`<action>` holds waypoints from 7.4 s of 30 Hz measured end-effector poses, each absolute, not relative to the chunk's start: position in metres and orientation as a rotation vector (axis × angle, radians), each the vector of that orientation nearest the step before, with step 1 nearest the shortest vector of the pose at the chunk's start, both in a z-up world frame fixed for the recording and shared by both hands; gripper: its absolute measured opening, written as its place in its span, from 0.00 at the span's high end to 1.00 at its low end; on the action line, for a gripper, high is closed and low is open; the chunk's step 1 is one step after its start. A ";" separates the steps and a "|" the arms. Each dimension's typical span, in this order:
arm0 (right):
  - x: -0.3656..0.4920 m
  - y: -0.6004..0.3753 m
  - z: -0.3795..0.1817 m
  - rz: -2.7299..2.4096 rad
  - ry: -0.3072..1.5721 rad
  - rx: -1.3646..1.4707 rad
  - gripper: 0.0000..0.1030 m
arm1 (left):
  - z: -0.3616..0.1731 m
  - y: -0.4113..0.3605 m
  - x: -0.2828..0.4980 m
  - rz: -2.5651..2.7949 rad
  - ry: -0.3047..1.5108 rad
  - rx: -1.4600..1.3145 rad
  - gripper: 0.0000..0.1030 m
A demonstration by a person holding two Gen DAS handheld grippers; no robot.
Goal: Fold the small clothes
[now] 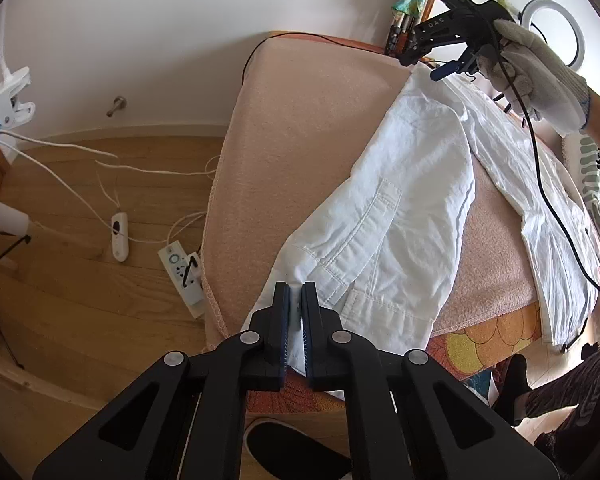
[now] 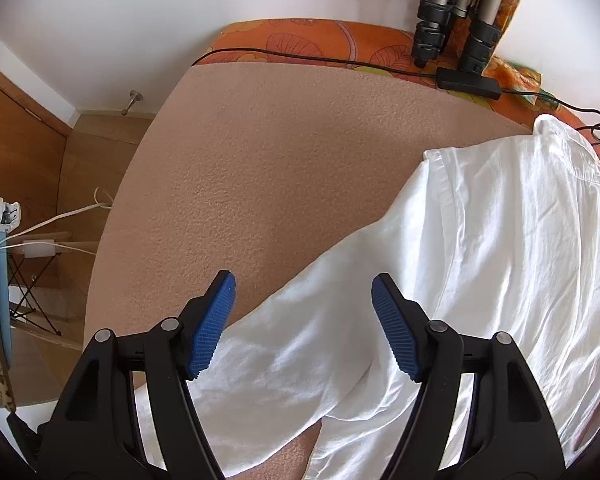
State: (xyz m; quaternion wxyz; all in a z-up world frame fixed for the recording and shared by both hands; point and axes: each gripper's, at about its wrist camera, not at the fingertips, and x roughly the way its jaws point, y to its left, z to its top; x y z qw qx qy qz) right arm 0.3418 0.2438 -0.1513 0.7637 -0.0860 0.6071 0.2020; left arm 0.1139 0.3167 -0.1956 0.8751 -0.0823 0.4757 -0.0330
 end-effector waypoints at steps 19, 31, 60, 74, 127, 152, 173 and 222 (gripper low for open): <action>0.341 0.216 -0.144 0.396 1.307 -0.164 0.99 | -0.106 0.236 0.061 -0.298 0.798 -0.184 0.99; 0.340 0.107 -0.103 0.483 1.278 -0.010 0.99 | -0.094 0.109 0.055 -0.555 0.815 -0.104 0.99; 0.262 0.133 -0.093 0.663 1.120 -0.279 0.54 | -0.162 0.078 0.068 -0.474 0.993 -0.185 0.84; 0.258 0.199 -0.140 0.478 1.193 -0.436 0.54 | -0.189 0.070 0.074 -0.509 0.993 -0.259 0.75; 0.210 0.077 -0.078 0.515 1.022 -0.236 0.56 | -0.148 0.092 0.071 -0.334 0.853 -0.177 0.87; 0.106 -0.194 -0.043 0.203 0.858 0.007 0.47 | -0.138 0.088 0.076 -0.280 0.864 -0.200 0.60; 0.077 -0.545 -0.151 -0.243 0.988 0.436 0.48 | -0.120 -0.105 0.125 -0.624 0.923 -0.051 0.60; 0.046 -0.252 -0.108 0.545 1.052 0.171 0.95 | -0.144 -0.108 0.169 -0.632 0.941 -0.322 0.60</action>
